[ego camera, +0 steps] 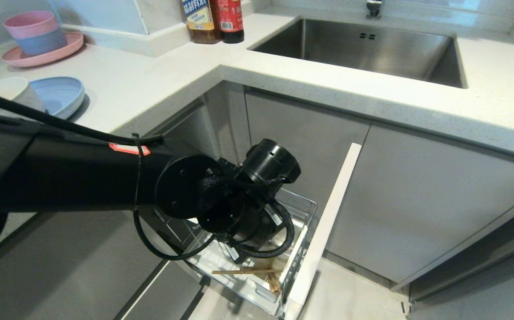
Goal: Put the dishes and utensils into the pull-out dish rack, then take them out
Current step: Take the fork out of the cupboard
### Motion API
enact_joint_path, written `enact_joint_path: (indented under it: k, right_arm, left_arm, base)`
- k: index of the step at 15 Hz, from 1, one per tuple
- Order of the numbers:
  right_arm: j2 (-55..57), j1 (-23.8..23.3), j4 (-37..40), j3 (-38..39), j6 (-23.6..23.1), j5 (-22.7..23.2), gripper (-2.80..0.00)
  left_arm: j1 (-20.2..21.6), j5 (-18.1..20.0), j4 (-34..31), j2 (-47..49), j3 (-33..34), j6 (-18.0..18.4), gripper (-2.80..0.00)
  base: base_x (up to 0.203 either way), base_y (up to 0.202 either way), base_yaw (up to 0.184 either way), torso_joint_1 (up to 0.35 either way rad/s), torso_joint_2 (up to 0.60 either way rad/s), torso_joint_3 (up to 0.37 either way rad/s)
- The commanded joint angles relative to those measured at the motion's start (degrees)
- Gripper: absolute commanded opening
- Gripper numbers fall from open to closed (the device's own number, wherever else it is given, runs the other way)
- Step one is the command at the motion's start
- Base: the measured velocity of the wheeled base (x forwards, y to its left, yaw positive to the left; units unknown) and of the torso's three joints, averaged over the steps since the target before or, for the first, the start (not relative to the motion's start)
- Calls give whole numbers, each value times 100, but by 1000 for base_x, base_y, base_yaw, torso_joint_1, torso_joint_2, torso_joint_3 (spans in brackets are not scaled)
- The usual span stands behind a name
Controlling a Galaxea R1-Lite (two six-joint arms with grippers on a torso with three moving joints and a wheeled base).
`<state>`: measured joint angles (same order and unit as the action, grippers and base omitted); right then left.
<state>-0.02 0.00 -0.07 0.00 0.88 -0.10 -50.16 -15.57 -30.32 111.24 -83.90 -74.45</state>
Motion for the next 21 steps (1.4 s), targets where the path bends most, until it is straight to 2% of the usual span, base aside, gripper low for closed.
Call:
enact_joint_path:
  k: [1, 8, 14, 21]
  right_arm:
    - [2, 0, -1, 9, 0, 1, -280]
    - [2, 0, -1, 9, 0, 1, -280]
    - [2, 0, -1, 9, 0, 1, -280]
    - [2, 0, -1, 0, 0, 1, -280]
  left_arm:
    - [-2, -17, -27, 65, -4, -44, 0]
    - [25, 82, 10, 251, -5, -52, 0]
    - [243, 98, 176, 563, -107, -44, 0]
    - [235, 160, 175, 601, -136, -44, 0]
  base:
    - [0, 0, 0, 0, 0, 0]
    - [0, 0, 0, 0, 0, 0]
    - [0, 0, 0, 0, 0, 0]
    - [0, 0, 0, 0, 0, 0]
